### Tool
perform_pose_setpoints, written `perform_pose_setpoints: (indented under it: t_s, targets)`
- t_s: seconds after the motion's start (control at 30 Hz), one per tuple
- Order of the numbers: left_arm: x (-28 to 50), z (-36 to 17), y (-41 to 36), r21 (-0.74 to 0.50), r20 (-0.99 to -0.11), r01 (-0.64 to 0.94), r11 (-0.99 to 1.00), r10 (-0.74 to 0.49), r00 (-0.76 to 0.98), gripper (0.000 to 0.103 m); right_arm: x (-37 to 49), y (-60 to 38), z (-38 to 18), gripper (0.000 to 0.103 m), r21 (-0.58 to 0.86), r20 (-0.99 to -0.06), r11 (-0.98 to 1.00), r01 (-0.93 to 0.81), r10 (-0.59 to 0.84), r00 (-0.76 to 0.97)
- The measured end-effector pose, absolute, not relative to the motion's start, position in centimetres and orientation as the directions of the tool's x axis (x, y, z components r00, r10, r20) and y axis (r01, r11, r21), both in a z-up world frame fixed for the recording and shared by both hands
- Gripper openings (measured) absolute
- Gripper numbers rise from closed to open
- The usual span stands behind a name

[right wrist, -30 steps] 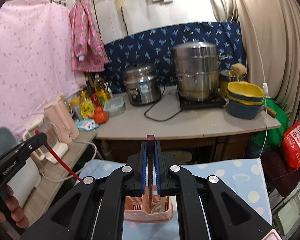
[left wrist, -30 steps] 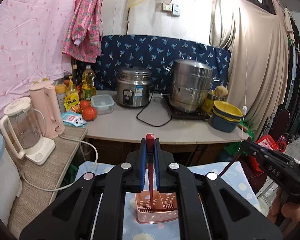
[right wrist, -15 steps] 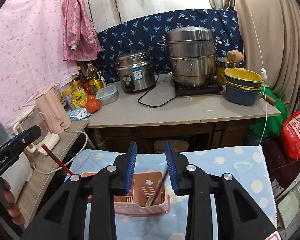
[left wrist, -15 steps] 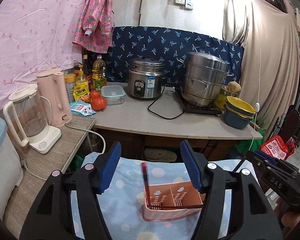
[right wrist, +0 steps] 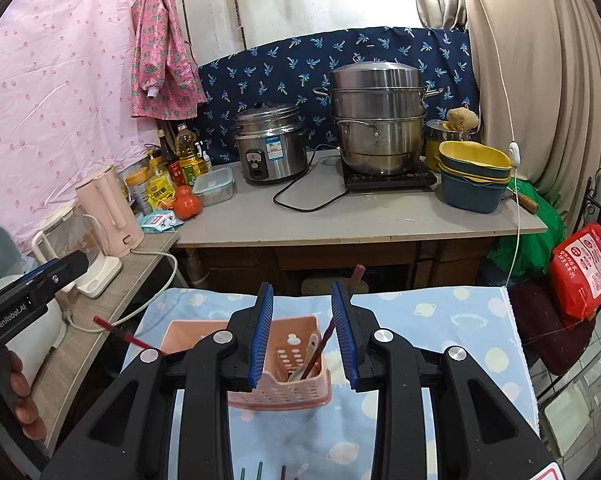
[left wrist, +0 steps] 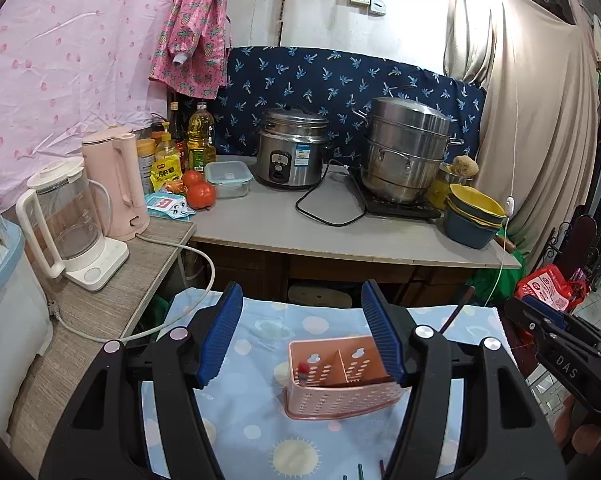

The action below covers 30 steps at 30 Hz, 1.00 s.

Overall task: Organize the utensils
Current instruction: 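Move both open tools back toward the remaining chopsticks and gold spoon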

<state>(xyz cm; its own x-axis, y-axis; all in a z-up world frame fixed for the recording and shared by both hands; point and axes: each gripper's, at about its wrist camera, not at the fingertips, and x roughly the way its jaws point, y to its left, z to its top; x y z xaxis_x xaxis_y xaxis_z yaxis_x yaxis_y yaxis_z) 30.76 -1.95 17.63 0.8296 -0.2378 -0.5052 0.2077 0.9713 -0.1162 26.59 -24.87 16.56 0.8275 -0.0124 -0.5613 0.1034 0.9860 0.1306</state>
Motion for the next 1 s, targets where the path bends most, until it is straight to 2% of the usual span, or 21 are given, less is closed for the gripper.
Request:
perform_pose_setpoints:
  t_s: [0.27, 0.43, 0.67, 1.0]
  targets:
    - [27.1, 18.1, -1.2, -0.113, -0.503, 0.22, 0.969, -0.247, 0.829, 0.059, 22.6, -24.1, 16.9, 0.03, 0.127, -0.558, 0.987, 0.098, -0.011, 0.83]
    - [24.1, 16.6, -1.0, -0.103, -0.529, 0.234, 0.967, -0.252, 0.81, 0.059, 18.9, -23.7, 15.5, 0.03, 0.108, -0.577, 0.989, 0.103, -0.022, 0.816]
    - [19.7, 12.0, -0.9, -0.094, -0.598, 0.246, 0.965, -0.252, 0.761, 0.059, 13.5, -23.9, 10.9, 0.03, 0.135, -0.655, 0.984, 0.118, 0.0, 0.755]
    - [13.6, 2.4, -1.2, -0.113, -0.743, 0.264, 0.958, -0.258, 0.618, 0.058, 5.6, -22.3, 2.6, 0.03, 0.122, -0.781, 0.984, 0.13, 0.014, 0.625]
